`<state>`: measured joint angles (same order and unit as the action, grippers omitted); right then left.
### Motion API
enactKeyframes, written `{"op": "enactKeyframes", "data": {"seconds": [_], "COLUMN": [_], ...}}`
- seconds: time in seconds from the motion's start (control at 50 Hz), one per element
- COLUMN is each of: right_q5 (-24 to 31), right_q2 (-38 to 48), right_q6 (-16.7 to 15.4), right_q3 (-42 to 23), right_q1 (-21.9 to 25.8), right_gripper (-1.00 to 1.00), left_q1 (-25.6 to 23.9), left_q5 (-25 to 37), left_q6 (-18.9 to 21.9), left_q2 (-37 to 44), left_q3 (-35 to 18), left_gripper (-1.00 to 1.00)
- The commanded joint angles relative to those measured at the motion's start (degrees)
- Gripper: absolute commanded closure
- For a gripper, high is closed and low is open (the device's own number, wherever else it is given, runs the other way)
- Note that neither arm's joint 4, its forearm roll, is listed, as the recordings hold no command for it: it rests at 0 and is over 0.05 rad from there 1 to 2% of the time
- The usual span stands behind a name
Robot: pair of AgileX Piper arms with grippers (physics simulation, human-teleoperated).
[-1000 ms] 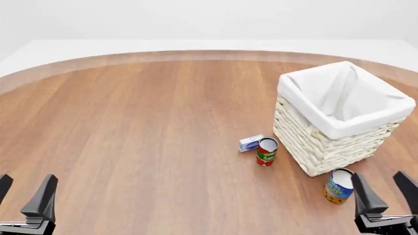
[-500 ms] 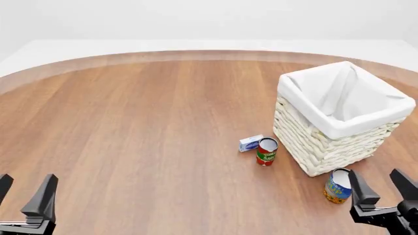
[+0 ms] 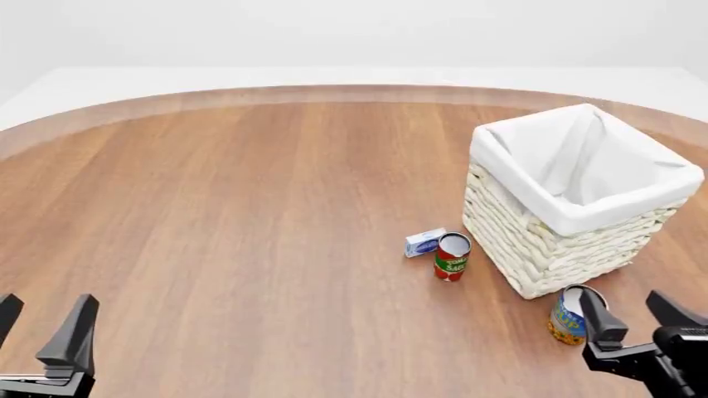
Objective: Pick up the alphabet soup and the cream cheese box, and put them in the basket.
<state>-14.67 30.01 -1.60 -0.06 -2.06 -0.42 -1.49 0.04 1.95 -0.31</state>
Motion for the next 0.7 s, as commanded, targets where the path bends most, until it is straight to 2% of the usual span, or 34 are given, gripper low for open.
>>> {"op": "enactKeyframes", "data": {"seconds": [0.02, 0.14, 0.2, 0.7], "right_q5": [-0.34, 0.50, -1.33, -5.77], "right_q2": [3.18, 2.88, 5.11, 13.87], "right_q6": [-0.41, -0.99, -1.24, -1.89], "right_q3": [0.00, -0.03, -0.05, 0.05], "right_q1": [-0.55, -1.27, -1.48, -3.24], "right_gripper": [-1.00, -1.00, -1.00, -1.00], "left_q1": [-0.01, -0.01, -0.01, -0.02], "left_q5": [-0.03, 0.10, 0.11, 0.11], "left_q6": [0.01, 0.00, 0.00, 0.01], "left_q2": [0.00, -0.16, -0.17, -0.17], "left_q3": [0.01, 0.04, 0.02, 0.02], "left_gripper": [-1.00, -1.00, -1.00, -1.00]}}
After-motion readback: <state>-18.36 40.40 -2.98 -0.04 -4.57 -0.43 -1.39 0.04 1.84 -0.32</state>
